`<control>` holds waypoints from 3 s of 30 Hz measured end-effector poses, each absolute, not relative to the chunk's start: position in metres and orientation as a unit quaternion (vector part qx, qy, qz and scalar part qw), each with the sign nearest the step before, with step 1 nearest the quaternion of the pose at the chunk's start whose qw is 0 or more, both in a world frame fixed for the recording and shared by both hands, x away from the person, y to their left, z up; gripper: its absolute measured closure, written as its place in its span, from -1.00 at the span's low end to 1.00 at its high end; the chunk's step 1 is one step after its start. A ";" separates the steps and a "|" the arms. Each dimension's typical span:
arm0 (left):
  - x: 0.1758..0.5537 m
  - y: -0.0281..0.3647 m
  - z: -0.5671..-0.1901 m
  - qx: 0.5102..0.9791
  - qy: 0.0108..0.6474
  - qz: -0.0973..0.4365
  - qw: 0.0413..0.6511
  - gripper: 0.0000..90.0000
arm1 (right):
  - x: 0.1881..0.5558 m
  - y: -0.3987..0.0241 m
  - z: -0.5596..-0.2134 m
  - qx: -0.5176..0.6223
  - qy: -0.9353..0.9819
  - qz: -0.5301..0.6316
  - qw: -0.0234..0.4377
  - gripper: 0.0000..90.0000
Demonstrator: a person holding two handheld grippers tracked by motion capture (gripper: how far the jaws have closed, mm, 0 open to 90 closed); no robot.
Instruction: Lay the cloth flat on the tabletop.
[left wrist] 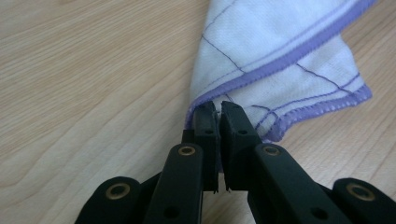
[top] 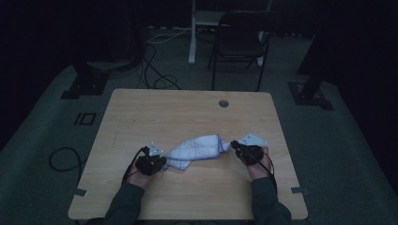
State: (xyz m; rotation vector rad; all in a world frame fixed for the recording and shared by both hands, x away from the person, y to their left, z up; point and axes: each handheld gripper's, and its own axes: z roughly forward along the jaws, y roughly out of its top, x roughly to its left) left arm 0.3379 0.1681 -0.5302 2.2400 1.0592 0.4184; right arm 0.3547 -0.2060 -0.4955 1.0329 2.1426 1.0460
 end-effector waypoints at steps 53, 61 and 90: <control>0.344 0.179 -0.528 0.825 0.435 0.189 0.307 0.68 | 0.319 -0.180 -0.505 0.332 0.818 0.412 0.227 0.54; 0.339 0.179 -0.527 0.825 0.434 0.189 0.310 0.65 | 0.310 -0.159 -0.515 0.304 0.838 0.406 0.203 0.52; 0.333 0.184 -0.528 0.820 0.440 0.188 0.314 0.60 | 0.272 -0.116 -0.533 0.208 0.884 0.396 0.139 0.42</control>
